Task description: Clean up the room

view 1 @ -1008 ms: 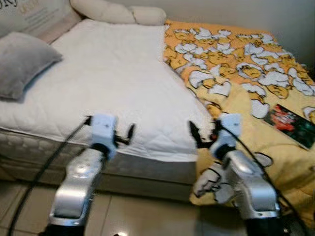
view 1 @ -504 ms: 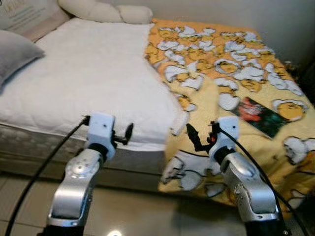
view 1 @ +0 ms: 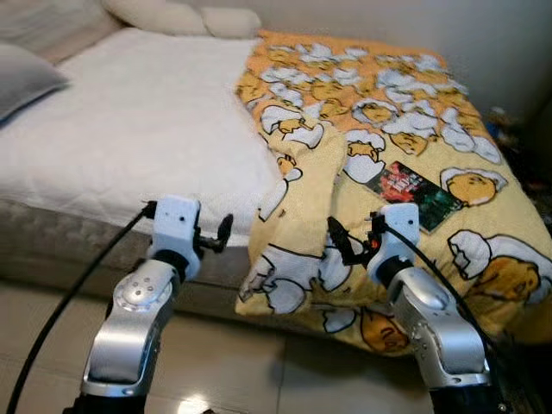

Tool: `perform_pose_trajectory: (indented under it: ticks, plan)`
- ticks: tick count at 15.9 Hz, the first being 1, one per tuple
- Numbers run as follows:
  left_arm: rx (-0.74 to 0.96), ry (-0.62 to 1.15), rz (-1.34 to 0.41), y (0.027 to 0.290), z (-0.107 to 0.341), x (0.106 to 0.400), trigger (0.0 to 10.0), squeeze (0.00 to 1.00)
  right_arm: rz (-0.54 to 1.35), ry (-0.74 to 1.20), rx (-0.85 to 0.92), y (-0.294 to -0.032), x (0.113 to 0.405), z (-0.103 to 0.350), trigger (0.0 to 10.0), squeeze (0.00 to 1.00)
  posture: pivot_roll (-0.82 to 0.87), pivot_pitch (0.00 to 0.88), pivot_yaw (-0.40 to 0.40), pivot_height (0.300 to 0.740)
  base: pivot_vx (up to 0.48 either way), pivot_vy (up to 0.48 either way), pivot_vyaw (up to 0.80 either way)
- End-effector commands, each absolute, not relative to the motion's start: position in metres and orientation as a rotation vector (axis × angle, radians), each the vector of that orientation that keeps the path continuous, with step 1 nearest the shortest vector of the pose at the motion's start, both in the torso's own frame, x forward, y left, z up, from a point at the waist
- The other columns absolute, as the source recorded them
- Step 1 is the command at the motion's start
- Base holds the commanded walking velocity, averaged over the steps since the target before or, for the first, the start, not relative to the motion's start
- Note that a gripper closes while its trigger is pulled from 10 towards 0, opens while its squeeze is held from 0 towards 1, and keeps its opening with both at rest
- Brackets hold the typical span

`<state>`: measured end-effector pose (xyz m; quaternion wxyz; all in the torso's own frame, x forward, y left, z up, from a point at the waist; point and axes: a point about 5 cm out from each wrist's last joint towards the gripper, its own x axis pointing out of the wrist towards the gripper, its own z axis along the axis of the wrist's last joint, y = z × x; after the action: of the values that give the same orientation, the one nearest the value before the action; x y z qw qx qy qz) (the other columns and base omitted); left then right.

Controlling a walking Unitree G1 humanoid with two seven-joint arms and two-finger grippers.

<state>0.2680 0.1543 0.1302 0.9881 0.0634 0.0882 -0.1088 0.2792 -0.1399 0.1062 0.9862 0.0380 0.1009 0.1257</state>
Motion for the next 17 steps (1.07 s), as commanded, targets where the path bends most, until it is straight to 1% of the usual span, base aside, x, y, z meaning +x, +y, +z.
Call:
perform_pose_trajectory:
  ticks: [1,5,8,10,11,14,17]
  plan:
    - [0.129,0.166,-0.235,0.149,0.133,0.269,10.0,1.0,0.236,0.186,0.068,-0.144,0.281,0.112,10.0,1.0,0.01,0.0,-0.02,0.74,0.0,-0.368,0.8]
    - [0.127,0.169,-0.232,0.148,0.131,0.269,10.0,1.0,0.237,0.197,0.06,-0.148,0.28,0.108,10.0,1.0,0.01,0.0,-0.022,0.74,0.0,-0.368,0.8]
    - [0.124,0.177,-0.225,0.15,0.128,0.268,10.0,1.0,0.225,0.198,0.04,-0.153,0.281,0.108,10.0,1.0,-0.03,0.0,-0.003,0.74,0.0,-0.366,0.68]
    - [0.121,0.176,-0.224,0.149,0.128,0.269,10.0,1.0,0.216,0.213,0.041,-0.156,0.279,0.104,10.0,1.0,-0.02,0.0,-0.004,0.74,0.0,-0.364,0.0]
    - [0.131,0.176,-0.228,0.15,0.129,0.268,10.0,1.0,0.218,0.218,0.04,-0.155,0.278,0.102,10.0,1.0,-0.02,0.0,0.008,0.74,0.0,-0.371,0.0]
    - [0.143,0.175,-0.223,0.154,0.128,0.267,10.0,1.0,0.228,0.217,0.053,-0.151,0.277,0.101,10.0,1.0,0.0,0.0,0.011,0.74,0.0,-0.366,0.0]
    - [0.094,0.158,-0.182,0.156,0.127,0.267,10.0,1.0,0.241,0.212,0.046,-0.151,0.277,0.101,10.0,1.0,0.0,0.0,0.006,0.74,0.0,-0.365,0.0]
